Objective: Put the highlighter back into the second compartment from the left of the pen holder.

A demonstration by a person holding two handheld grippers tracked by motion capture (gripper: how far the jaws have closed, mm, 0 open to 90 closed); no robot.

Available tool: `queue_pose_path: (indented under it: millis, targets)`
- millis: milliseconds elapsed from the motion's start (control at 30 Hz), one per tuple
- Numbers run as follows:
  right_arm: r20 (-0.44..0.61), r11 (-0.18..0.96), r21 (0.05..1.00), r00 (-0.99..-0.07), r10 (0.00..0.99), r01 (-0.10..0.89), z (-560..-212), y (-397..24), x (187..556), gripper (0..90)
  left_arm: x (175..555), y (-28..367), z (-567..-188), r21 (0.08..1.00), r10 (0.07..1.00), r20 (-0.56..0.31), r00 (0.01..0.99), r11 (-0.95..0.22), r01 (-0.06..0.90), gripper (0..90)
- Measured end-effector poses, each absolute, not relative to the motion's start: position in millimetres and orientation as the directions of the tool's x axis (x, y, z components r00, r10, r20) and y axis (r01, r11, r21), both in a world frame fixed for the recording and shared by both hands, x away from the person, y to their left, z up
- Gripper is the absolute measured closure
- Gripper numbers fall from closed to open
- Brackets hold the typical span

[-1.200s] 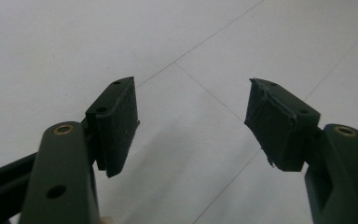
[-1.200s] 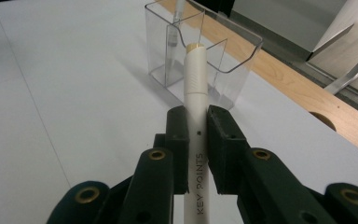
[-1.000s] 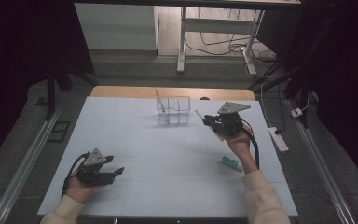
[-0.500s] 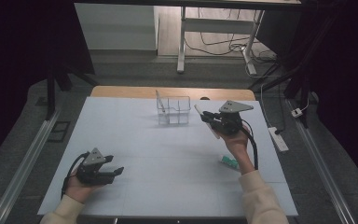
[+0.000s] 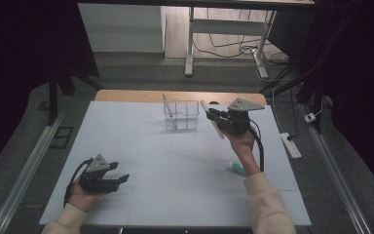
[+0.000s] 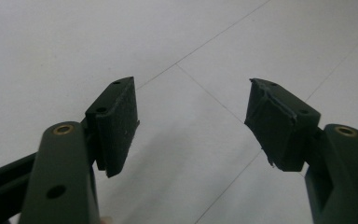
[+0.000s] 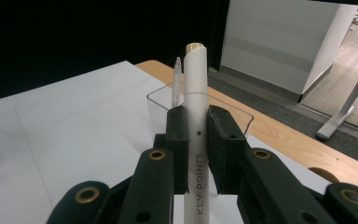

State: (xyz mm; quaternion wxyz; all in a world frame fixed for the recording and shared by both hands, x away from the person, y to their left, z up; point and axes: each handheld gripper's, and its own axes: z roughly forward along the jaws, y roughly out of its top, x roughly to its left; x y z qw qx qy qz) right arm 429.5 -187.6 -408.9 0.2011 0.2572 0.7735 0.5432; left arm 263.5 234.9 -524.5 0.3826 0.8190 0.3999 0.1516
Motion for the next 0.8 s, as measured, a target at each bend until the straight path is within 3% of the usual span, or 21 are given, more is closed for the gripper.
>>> queue_pose_path:
  millis: [800]
  targets:
    - [0.007, 0.226, 0.956, -0.788, 0.616, 0.185, -398, -163, 445, 78.7, 264, 234, -525, 0.747, 0.769, -0.058, 0.637, -0.389, 0.538, 33.6]
